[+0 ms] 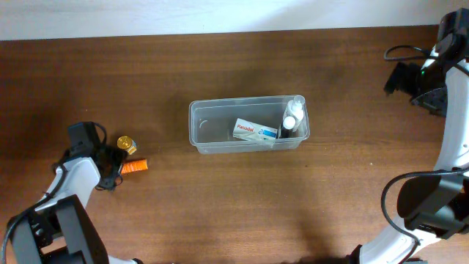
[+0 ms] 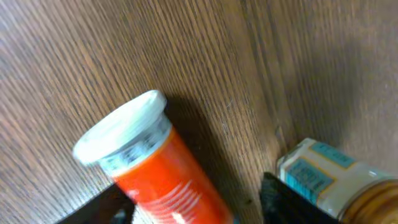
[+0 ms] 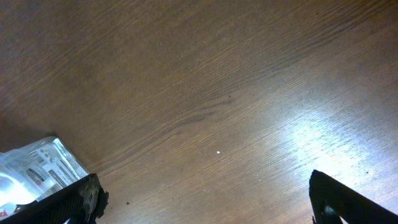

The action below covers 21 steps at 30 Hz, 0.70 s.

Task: Pack container
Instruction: 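Align the left gripper over the orange tube's cap and grasp it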

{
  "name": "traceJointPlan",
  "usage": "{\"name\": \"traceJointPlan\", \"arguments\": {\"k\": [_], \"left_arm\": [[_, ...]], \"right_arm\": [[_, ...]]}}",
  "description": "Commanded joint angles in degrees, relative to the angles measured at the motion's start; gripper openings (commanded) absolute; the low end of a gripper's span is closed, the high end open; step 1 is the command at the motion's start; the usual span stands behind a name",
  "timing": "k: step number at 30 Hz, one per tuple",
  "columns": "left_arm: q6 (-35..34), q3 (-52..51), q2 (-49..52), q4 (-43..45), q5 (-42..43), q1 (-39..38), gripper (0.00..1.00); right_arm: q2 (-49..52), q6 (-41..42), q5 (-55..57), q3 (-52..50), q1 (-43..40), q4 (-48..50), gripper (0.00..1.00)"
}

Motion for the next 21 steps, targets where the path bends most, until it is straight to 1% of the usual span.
{"name": "traceJointPlan", "arguments": {"k": [1,5,7,9,12,14,15,16,18,21], "left_arm": [[-0.4,-2.3,1.9,-0.3,2.2,-1.0,0.54],[0.5,-2.3,1.9,-0.1,2.1,-1.0,0.51],[3.6,-2.3,1.9,0.8,2.2,-1.0,0.51],[8.0,-2.3,1.9,2.2,2.2,-1.0,0.47],[14.3,-2.3,1.9,4.2,2.2,-0.9,0.46],[15.5,-2.3,1.9,5.0,2.1,-0.9,0.36],[15.4,-2.3,1.9,5.4,1.7,-0.9,0.27],[15.4,-2.3,1.9,5.7,1.4,-0.9,0.22],[15.4,-2.3,1.9,6.3,0.5,-0.9,0.20],[15.4,-2.3,1.9,6.2,0.5,-0.9,0.22]], "right_arm": [[0.1,0.7,-0.1,0.0,0.1,0.2,0.98],[0.1,0.7,-0.1,0.0,0.1,0.2,0.98],[0.1,0.7,-0.1,0.0,0.1,0.2,0.98],[0.1,0.7,-0.1,0.0,0.1,0.2,0.98],[0.1,0.7,-0.1,0.0,0.1,0.2,0.98],[0.1,0.7,-0.1,0.0,0.1,0.2,0.98],[0.1,0.7,-0.1,0.0,0.1,0.2,0.98],[0.1,0.7,-0.1,0.0,0.1,0.2,0.98],[0.1,0.7,-0.1,0.0,0.1,0.2,0.99],[0.1,0.7,-0.1,0.0,0.1,0.2,0.98]]}}
